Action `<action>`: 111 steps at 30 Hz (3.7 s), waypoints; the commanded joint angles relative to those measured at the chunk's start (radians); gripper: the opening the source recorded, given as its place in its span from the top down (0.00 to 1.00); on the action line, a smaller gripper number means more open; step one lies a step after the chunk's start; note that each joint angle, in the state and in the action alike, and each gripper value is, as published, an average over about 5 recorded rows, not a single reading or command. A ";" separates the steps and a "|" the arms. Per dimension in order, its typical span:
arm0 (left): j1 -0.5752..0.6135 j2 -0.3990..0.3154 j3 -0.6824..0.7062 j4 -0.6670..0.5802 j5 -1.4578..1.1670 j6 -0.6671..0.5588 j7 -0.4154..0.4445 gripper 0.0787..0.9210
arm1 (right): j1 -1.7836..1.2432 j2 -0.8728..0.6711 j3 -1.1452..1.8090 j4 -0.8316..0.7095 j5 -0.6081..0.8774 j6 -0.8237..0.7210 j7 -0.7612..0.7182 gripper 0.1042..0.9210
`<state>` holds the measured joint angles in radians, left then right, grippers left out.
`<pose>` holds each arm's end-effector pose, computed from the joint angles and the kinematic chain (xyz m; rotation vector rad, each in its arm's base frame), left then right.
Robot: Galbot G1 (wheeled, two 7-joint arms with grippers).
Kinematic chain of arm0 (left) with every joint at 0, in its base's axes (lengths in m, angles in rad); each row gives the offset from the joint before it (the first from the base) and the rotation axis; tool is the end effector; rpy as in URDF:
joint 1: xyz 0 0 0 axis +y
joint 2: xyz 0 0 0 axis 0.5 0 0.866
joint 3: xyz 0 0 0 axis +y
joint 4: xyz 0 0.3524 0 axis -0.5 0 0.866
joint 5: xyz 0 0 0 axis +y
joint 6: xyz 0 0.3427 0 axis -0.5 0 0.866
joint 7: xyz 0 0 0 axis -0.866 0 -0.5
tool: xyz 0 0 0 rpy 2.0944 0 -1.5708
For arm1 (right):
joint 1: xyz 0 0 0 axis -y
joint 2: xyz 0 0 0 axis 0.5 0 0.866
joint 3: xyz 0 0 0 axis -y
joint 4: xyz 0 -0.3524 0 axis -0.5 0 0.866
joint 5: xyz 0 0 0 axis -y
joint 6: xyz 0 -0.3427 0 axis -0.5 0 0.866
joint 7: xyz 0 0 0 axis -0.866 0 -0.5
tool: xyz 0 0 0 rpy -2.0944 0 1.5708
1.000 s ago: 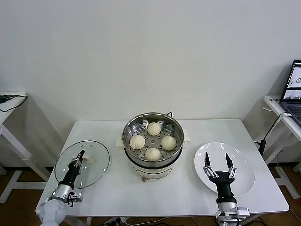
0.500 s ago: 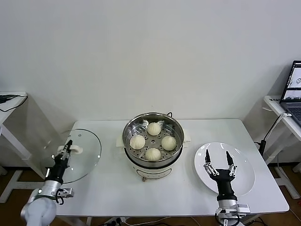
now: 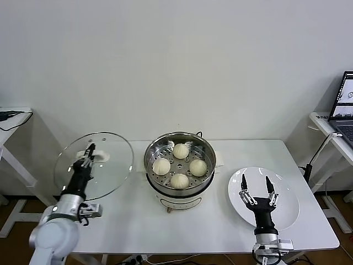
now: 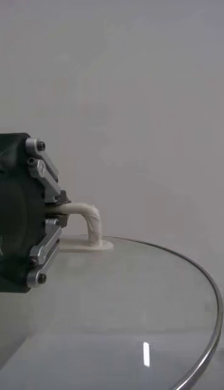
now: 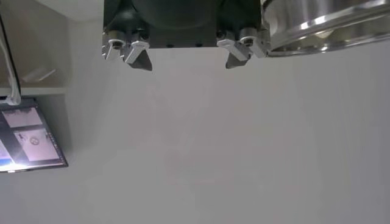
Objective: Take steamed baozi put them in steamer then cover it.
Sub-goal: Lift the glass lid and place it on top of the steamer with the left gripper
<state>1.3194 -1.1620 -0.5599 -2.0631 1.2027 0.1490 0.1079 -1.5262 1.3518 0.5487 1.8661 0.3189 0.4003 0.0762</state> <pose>0.2449 0.0858 -0.2452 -0.0897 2.1568 2.1850 0.1780 -0.0629 -0.3684 0.0989 2.9265 0.1727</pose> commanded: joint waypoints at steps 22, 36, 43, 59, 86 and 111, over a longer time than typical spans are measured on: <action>-0.474 -0.175 0.715 0.189 0.200 0.418 0.184 0.87 | -0.049 0.040 0.041 0.042 -0.029 0.008 0.002 0.12; -0.484 -0.251 0.717 0.286 0.247 0.415 0.175 0.87 | -0.046 0.051 0.029 0.035 -0.054 0.007 0.004 0.12; -0.483 -0.280 0.714 0.314 0.259 0.417 0.174 0.87 | -0.041 0.052 0.030 0.026 -0.059 0.009 0.004 0.12; -0.469 -0.301 0.709 0.340 0.274 0.425 0.140 0.87 | -0.030 0.056 0.027 0.015 -0.068 0.011 0.004 0.12; -0.455 -0.317 0.699 0.385 0.272 0.405 0.123 0.87 | -0.022 0.059 0.019 -0.003 -0.079 0.019 0.003 0.12; -0.349 -0.227 0.694 0.201 0.273 0.374 0.116 0.69 | -0.001 0.056 0.011 -0.030 -0.080 0.018 -0.001 0.12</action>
<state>0.9059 -1.4444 0.1329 -1.7230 1.4842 0.5292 0.2208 -1.5311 1.4082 0.5615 1.8438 0.2391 0.4188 0.0759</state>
